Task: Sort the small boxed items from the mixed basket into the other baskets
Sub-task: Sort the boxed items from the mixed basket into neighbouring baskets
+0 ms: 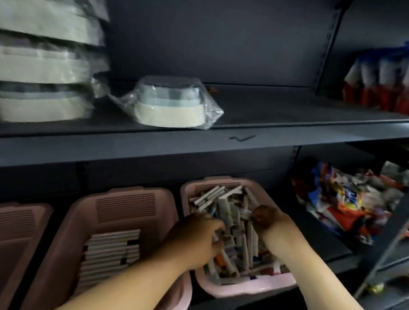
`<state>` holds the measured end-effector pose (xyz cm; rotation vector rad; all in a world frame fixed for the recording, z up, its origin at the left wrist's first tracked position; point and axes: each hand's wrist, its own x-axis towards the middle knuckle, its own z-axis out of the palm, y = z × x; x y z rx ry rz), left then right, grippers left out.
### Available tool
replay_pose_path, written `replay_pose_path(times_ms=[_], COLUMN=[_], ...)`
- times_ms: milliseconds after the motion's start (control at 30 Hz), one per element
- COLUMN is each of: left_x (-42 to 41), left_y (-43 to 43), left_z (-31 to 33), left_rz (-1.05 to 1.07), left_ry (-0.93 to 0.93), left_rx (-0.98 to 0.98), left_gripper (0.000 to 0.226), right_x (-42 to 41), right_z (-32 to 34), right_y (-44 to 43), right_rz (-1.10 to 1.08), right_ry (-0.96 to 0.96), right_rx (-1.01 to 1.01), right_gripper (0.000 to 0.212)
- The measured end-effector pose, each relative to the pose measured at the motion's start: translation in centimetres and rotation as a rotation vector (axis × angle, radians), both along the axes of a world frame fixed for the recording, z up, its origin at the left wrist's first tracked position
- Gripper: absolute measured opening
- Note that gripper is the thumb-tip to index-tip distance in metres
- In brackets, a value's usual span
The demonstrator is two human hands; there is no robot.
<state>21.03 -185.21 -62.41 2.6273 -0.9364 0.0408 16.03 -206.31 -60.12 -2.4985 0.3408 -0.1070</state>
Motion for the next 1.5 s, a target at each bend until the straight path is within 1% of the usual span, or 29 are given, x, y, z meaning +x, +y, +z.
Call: replay_pose_path(times_ms=[33,100,133,167,267,300,333,467,633,800,900,967,1033,1100,1167,1267,1333,1433,1500], left_x=[0.2,0.7,0.8,0.8,0.8,0.8,0.9,1.2,1.2,1.3,1.4,1.4,1.5,1.4,1.3,1.4,1.5,1.6,1.5], left_y=[-0.4,-1.1,-1.5,-1.9,-3.0,-3.2,-3.2,-3.0,-3.0,-3.6,-4.3,-4.7,-4.7,-4.4,-4.1,-3.8,-3.7,-3.6,-3.6], left_z=[-0.4,-0.9,-1.0,-1.1,-1.7,-1.9,-2.0,-2.5,-2.6,-2.5,-2.6,-2.7,-2.6,-2.4,-2.3,-2.4,-2.6,-2.8,-3.0], left_rz=[0.018,0.057,0.076,0.094,0.112,0.111,0.11,0.085,0.078,0.094,0.097,0.099,0.104,0.11,0.123,0.142,0.152,0.166,0.182], left_ry=[-0.003,-0.008,-0.012,-0.024,-0.112,-0.117,-0.109,-0.094,-0.104,-0.106,-0.113,-0.113,-0.106,-0.09,-0.091,-0.104,-0.102,-0.071,-0.053], left_rx=[0.021,0.055,0.058,0.057,0.084,0.082,0.078,0.082,0.081,0.23,0.317,0.361,0.298,0.177,0.078,-0.026,-0.068,-0.146,-0.159], left_gripper=[0.024,0.022,0.023,0.025,0.036,0.037,0.037,0.032,0.032,0.049,0.053,0.05,0.042,0.036,0.03,0.018,0.022,0.029,0.028], right_x=[0.0,0.7,1.3,1.8,3.6,4.1,4.6,5.4,5.2,4.8,4.6,4.5,5.0,5.4,5.8,6.0,5.9,5.5,5.2], right_z=[0.0,-0.3,-0.6,-0.7,-1.7,-2.0,-2.5,-3.8,-4.7,-4.7,-4.5,-4.4,-4.4,-4.3,-4.5,-4.7,-4.6,-4.4,-4.1], right_y=[-0.2,-0.4,-0.4,0.0,1.2,1.7,2.0,2.2,2.4,2.5,2.6,2.7,2.6,2.6,2.4,1.7,1.5,1.2,1.1], right_rz=[-0.001,-0.004,0.011,0.032,0.058,0.049,0.041,0.033,-0.017,-0.069,-0.068,-0.076,-0.11,-0.179,-0.188,-0.203,-0.24,-0.224,-0.215], right_ry=[0.037,0.033,0.009,0.017,0.069,0.076,0.082,0.102,0.068,0.078,0.094,0.1,0.101,0.142,0.17,0.135,0.114,0.07,0.068], right_rx=[-0.021,-0.02,-0.022,-0.047,-0.058,-0.046,-0.044,-0.174,-0.233,-0.213,-0.227,-0.241,-0.228,-0.189,-0.173,-0.136,-0.091,-0.052,-0.029], right_gripper=[0.032,0.017,0.013,0.015,0.036,0.042,0.044,0.028,0.021,0.02,0.021,0.022,0.021,0.016,0.015,0.015,0.017,0.025,0.026])
